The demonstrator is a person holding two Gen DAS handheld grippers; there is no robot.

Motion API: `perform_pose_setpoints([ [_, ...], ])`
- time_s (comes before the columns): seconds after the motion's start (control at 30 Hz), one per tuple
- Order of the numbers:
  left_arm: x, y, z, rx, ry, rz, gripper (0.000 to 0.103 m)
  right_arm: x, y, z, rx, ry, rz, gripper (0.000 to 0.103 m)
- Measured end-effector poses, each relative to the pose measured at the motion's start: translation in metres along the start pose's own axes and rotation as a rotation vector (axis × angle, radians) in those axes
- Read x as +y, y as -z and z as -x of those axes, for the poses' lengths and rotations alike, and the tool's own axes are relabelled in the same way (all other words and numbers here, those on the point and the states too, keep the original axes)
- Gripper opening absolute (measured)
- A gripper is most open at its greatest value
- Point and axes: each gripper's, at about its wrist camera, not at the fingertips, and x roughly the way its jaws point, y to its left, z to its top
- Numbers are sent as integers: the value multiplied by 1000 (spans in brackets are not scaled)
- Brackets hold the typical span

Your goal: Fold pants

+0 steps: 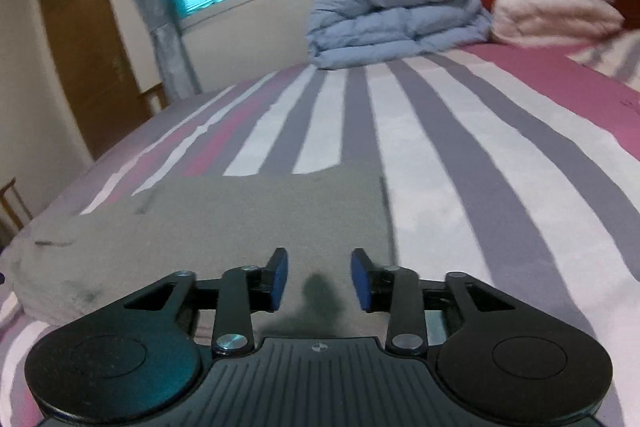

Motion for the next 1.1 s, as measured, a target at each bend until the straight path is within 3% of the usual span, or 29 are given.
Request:
perform_pose_setpoints([
  [0.13, 15, -3, -31, 131, 54, 133, 70, -6, -3, 10, -17, 26, -47, 44],
  [0.27, 31, -7, -47, 181, 141, 201, 75, -6, 0, 15, -19, 47, -55, 44],
  [0.4, 50, -15, -68, 194, 214, 294, 76, -1, 5, 9, -7, 58, -43, 44],
  [0.5, 54, -18, -85, 205, 236, 302, 78, 5, 6, 5, -14, 70, -26, 44],
  [0.67, 53, -19, -102, 171, 256, 295, 78, 3, 8, -9, -21, 93, -45, 44],
  [0.77, 56, -10, -94, 102, 268, 312, 75, -4, 7, -13, -16, 107, -77, 44],
  [0.8, 56, -9, -92, 87, 267, 315, 71, -6, 7, -13, -16, 109, -88, 44],
  [0.9, 71, -5, -85, 103, 232, 382, 31, -14, 6, -10, -17, 112, -126, 44],
  [0.93, 77, -4, -81, 102, 244, 415, 28, -17, 5, -9, -17, 111, -138, 44],
  [1.03, 64, 1, -57, 48, 213, 311, 28, -15, 4, -4, -24, 117, -115, 44],
  [1.1, 62, 3, -55, 62, 204, 319, 28, 2, 6, 0, -26, 29, -14, 44],
])
